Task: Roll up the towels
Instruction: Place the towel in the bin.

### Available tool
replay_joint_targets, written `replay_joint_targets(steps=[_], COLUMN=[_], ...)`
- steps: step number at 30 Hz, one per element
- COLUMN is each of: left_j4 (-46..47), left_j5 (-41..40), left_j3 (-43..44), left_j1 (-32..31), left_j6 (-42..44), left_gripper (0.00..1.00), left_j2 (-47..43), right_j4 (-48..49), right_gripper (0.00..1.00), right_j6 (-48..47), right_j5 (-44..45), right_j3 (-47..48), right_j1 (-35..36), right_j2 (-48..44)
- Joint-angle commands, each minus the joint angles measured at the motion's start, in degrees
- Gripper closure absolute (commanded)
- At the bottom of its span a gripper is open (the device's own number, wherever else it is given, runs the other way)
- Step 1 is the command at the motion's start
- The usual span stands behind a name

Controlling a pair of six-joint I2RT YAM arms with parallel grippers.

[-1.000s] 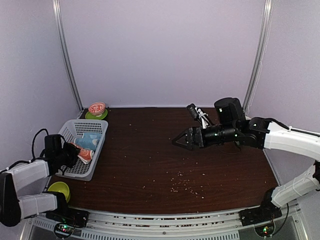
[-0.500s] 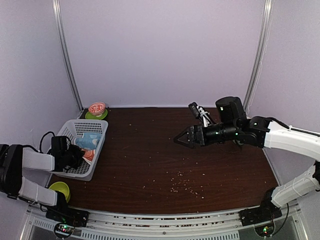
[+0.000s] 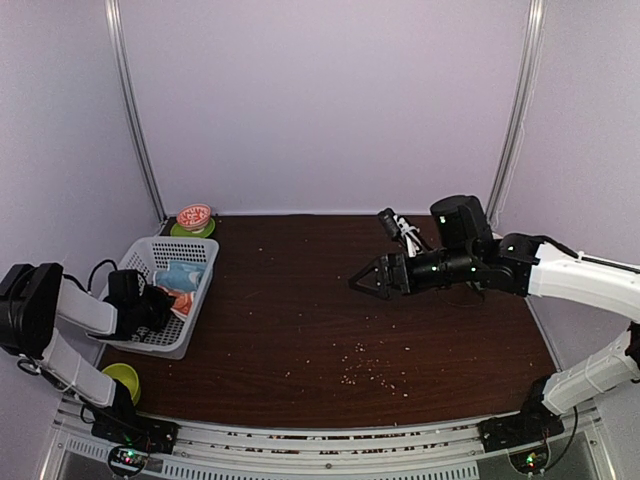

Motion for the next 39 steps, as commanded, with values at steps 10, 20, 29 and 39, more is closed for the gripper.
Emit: replay_joint_targets(steps=[10, 20, 29, 39], left_j4=[-11.53, -23.42, -37.95, -50.22], left_j5=[-0.67, -1.42, -3.44, -4.34], left_j3=[2.01, 2.26, 4.37, 9.45], left_j1=[-0.44, -0.48, -0.46, -0.61], left_j6=[4.1, 6.26, 10.62, 13.6], left_gripper=[0.52, 0.36, 0.14, 0.19], left_j2=[-3.39, -10.97, -21.65, -32.74], right_j4=[-0.98, -0.59, -0.27, -0.11], right_gripper=[0.06, 0.06, 0.06, 0.06], right_j6=[-0.45, -0.69, -1.0, -1.55], right_j5=[1.72, 0.92, -0.08, -0.44], right_j3=[0.09, 0.91, 1.18, 1.59], right_j1=[-0.27, -0.27, -0.27, -0.35], right_j2=[-1.41, -0.24, 0.48, 1.16])
